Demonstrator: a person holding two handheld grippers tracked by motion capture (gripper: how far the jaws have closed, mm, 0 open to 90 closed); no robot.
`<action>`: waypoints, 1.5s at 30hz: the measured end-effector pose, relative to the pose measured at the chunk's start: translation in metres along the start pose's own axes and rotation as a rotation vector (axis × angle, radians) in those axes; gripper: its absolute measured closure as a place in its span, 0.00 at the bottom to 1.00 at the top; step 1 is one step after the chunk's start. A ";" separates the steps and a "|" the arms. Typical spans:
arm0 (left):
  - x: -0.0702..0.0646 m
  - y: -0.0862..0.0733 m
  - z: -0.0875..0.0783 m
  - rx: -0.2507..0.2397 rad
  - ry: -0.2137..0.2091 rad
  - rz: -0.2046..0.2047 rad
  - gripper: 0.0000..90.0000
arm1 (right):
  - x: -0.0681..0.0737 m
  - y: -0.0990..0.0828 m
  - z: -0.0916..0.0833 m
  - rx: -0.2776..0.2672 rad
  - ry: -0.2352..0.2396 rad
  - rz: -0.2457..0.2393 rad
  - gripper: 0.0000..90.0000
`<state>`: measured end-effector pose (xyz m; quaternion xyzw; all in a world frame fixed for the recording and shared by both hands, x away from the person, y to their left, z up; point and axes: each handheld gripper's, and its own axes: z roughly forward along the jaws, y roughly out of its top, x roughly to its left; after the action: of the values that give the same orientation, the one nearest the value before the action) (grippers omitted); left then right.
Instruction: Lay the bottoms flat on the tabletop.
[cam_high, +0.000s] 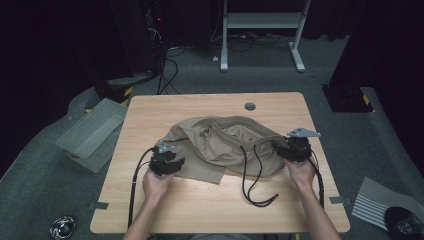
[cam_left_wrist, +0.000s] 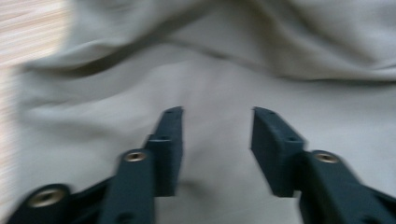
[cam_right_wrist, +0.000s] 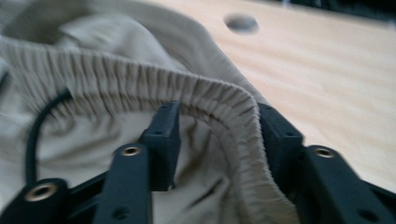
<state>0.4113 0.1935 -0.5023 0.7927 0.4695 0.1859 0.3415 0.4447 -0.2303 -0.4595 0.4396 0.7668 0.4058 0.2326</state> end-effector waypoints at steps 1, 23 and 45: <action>-0.006 0.003 0.003 0.003 -0.003 0.019 0.54 | 0.007 0.003 -0.002 -0.015 0.015 -0.021 0.56; -0.026 0.012 0.028 0.067 -0.022 0.130 1.00 | 0.003 -0.002 0.015 0.102 0.088 -0.084 0.98; -0.042 0.030 0.002 -0.063 -0.057 0.148 0.44 | -0.002 0.009 0.003 0.048 0.012 -0.033 0.58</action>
<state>0.4111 0.1463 -0.4811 0.8191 0.3937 0.2029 0.3647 0.4524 -0.2283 -0.4540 0.4299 0.7848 0.3860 0.2242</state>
